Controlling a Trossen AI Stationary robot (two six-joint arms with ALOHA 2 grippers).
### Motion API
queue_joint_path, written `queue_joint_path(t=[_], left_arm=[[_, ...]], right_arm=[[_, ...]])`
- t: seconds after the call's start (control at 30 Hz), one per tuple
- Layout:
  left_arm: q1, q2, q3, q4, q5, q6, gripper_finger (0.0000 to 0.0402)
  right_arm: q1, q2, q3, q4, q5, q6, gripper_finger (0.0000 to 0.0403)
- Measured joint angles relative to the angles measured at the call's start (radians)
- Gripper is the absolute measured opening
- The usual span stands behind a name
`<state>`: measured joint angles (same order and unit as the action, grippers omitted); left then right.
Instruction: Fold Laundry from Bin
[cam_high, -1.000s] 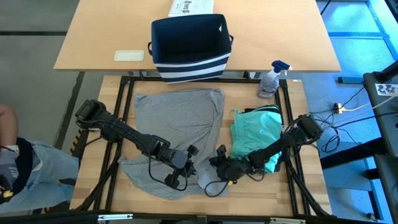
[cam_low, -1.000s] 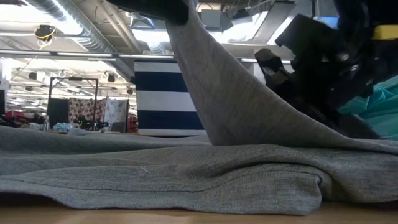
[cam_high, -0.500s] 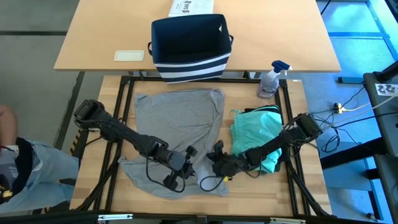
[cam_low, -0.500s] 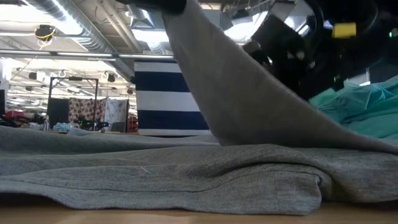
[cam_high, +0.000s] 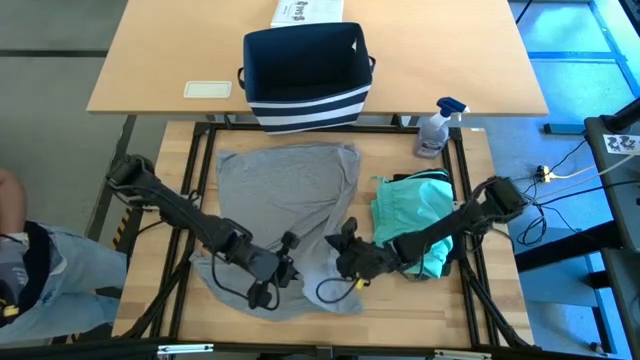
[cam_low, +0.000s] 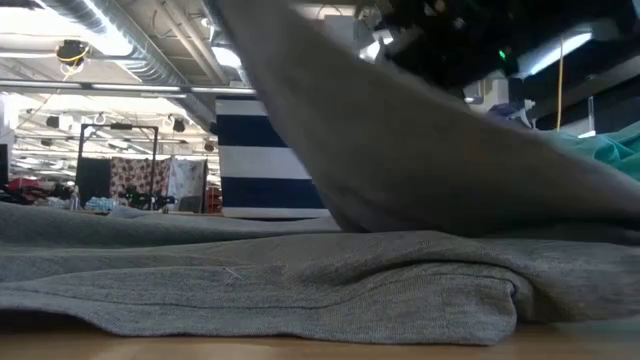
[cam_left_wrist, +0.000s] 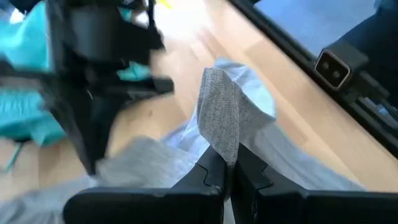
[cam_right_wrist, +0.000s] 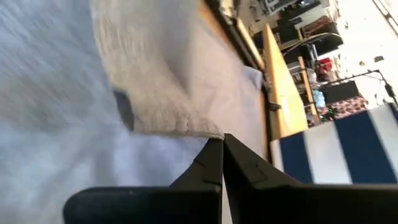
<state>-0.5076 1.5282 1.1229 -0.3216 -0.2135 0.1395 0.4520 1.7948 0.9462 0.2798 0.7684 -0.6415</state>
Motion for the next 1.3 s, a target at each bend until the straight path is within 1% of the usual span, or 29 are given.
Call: queue_joint_path(t=[0.1, 0.27, 0.5, 0.6, 0.7, 0.97, 1.1, 1.23, 1.3], left_arm=[[-0.021, -0.023, 0.0, -0.057, -0.023, -0.05, 0.0], [-0.062, -0.053, -0.001, -0.122, -0.062, -0.107, 0.0], [-0.115, -0.102, -0.001, -0.226, -0.124, -0.206, 0.0], [-0.134, -0.127, -0.001, -0.277, -0.141, -0.261, 0.0], [-0.154, -0.151, -0.001, -0.339, -0.144, -0.34, 0.0], [-0.236, -0.189, -0.001, -0.492, -0.148, -0.561, 0.0], [-0.28, -0.191, -0.001, -0.547, -0.137, -0.669, 0.0], [-0.315, -0.191, -0.001, -0.588, -0.109, -0.772, 0.0], [-0.331, -0.191, -0.001, -0.599, -0.095, -0.811, 0.0]], right_arm=[[-0.032, -0.031, 0.017, 0.008, -0.003, -0.034, 0.0001], [-0.1, -0.043, 0.077, 0.007, -0.059, -0.092, 0.0001], [-0.198, -0.043, 0.196, 0.008, -0.219, -0.131, 0.0], [-0.235, -0.043, 0.248, 0.008, -0.308, -0.152, 0.0], [-0.266, -0.043, 0.287, 0.007, -0.395, -0.153, 0.0], [-0.316, -0.042, 0.335, 0.004, -0.527, -0.153, 0.0], [-0.323, -0.04, 0.336, 0.006, -0.568, -0.153, 0.0], [-0.323, 0.002, 0.341, 0.028, -0.584, -0.153, 0.0], [-0.323, 0.04, 0.372, 0.024, -0.585, -0.153, 0.0]])
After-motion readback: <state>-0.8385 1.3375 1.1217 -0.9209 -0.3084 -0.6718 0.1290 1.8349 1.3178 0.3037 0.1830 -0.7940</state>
